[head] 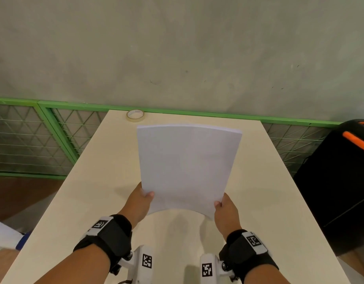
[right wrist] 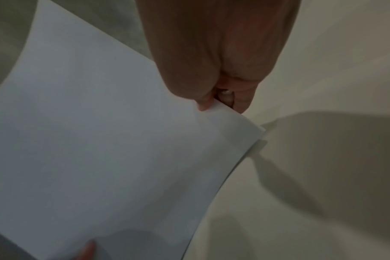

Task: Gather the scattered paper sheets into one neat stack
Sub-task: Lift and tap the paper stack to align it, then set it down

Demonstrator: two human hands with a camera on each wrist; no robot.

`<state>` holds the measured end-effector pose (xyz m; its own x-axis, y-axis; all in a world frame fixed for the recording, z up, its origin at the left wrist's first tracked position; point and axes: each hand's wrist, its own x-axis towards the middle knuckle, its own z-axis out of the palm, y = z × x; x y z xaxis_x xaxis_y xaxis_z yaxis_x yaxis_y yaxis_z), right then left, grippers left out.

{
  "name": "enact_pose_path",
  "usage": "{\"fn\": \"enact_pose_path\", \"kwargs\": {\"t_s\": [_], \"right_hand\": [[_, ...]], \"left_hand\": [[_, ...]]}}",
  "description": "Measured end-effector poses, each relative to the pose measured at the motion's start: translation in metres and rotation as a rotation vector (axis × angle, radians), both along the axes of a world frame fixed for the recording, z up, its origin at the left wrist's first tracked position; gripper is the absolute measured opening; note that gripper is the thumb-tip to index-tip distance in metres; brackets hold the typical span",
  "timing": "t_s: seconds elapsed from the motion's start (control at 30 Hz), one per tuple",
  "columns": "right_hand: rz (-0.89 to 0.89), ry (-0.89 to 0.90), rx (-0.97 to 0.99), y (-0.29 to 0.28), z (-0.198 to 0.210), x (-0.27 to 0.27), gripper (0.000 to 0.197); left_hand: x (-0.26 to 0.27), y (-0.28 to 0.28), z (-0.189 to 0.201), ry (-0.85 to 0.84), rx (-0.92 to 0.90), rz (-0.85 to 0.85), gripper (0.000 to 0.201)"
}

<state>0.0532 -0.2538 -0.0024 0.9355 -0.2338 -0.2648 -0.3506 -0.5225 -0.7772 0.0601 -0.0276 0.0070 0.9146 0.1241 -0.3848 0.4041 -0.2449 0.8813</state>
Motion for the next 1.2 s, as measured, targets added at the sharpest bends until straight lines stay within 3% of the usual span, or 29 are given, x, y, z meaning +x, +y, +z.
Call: {"fn": "enact_pose_path", "kwargs": {"t_s": [0.07,0.3,0.43,0.5,0.6,0.77,0.97,1.2], "right_hand": [[0.002,0.008,-0.034,-0.001,0.0,0.005,0.04],[0.021,0.067,-0.069,-0.006,-0.002,0.025,0.014],[0.063,0.168,-0.084,-0.008,-0.014,0.046,0.037],[0.065,0.232,-0.09,-0.008,-0.02,0.054,0.039],[0.107,0.322,-0.126,-0.009,-0.022,0.059,0.021],[0.09,0.389,-0.109,-0.009,-0.022,0.06,0.042],[0.067,0.39,-0.111,-0.007,-0.019,0.066,0.042],[0.066,0.323,-0.28,-0.003,-0.023,0.064,0.033]], "left_hand": [[0.006,0.001,0.003,0.014,0.029,-0.01,0.042],[0.035,0.006,0.008,0.097,0.123,-0.104,0.04],[0.052,0.005,0.005,0.226,0.221,-0.104,0.052],[0.056,0.002,0.003,0.268,0.235,-0.115,0.049],[0.056,0.001,-0.005,0.349,0.265,-0.131,0.051],[0.042,0.003,-0.009,0.446,0.299,-0.282,0.092],[0.032,-0.001,-0.014,0.395,0.622,-0.571,0.12],[0.027,-0.017,-0.014,0.289,0.806,-0.6,0.086]]}}
